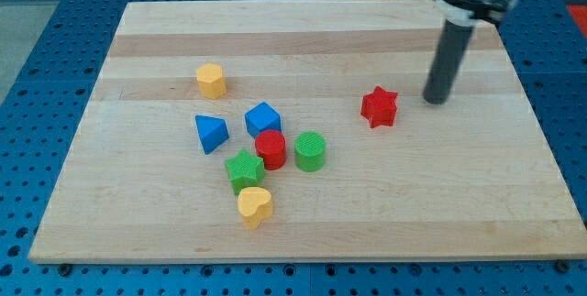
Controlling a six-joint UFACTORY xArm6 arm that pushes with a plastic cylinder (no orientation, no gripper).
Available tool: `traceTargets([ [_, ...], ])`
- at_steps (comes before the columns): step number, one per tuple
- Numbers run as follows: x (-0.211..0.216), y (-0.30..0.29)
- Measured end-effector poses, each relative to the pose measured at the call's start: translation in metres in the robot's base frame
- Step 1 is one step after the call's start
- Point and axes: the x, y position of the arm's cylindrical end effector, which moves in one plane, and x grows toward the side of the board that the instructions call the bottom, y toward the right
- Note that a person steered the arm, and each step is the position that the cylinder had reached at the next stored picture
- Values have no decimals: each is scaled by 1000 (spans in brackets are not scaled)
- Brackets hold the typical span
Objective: Slide the red star to the center
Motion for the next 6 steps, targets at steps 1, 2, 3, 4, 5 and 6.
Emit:
traceTargets([
  [1, 43, -91],
  [2, 25, -135],
  [3, 50, -28],
  [4, 25, -7],
  [5, -11, -16],
  [6, -10, -100],
])
